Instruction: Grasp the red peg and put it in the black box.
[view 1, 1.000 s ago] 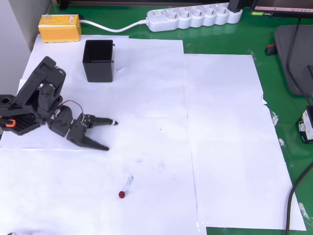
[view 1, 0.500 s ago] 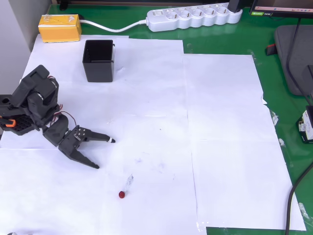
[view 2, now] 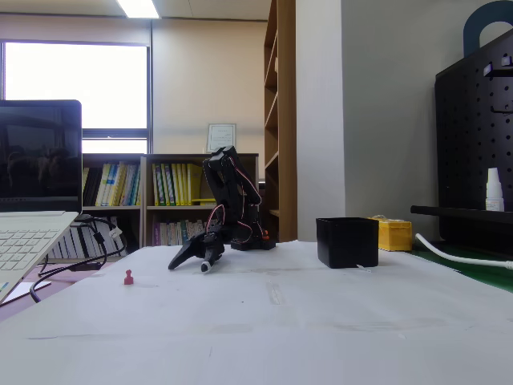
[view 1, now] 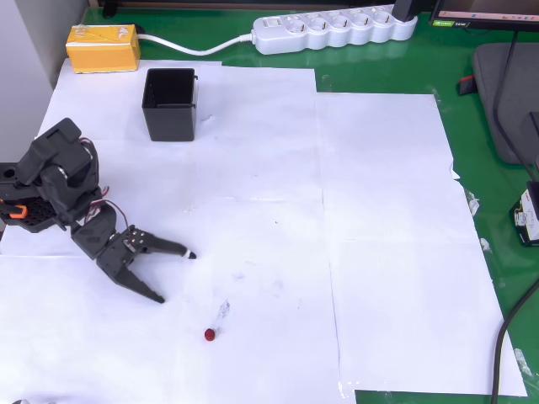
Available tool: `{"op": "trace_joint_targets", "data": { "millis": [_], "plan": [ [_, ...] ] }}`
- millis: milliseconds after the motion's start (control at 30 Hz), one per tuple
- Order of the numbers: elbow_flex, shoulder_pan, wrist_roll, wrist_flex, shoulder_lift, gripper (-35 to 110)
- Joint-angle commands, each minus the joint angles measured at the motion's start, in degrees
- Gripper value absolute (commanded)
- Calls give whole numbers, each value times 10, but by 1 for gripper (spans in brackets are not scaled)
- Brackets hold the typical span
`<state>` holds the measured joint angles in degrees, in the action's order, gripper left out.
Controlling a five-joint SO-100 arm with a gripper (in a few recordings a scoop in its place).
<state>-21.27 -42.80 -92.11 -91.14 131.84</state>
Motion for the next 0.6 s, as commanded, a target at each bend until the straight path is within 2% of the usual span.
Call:
{"op": "trace_joint_targets", "data": {
  "millis": [0, 567],
  "plan": [
    [-18, -11, 4, -18, 7, 39],
    [-43, -21, 5, -12, 12, 39]
  ]
}}
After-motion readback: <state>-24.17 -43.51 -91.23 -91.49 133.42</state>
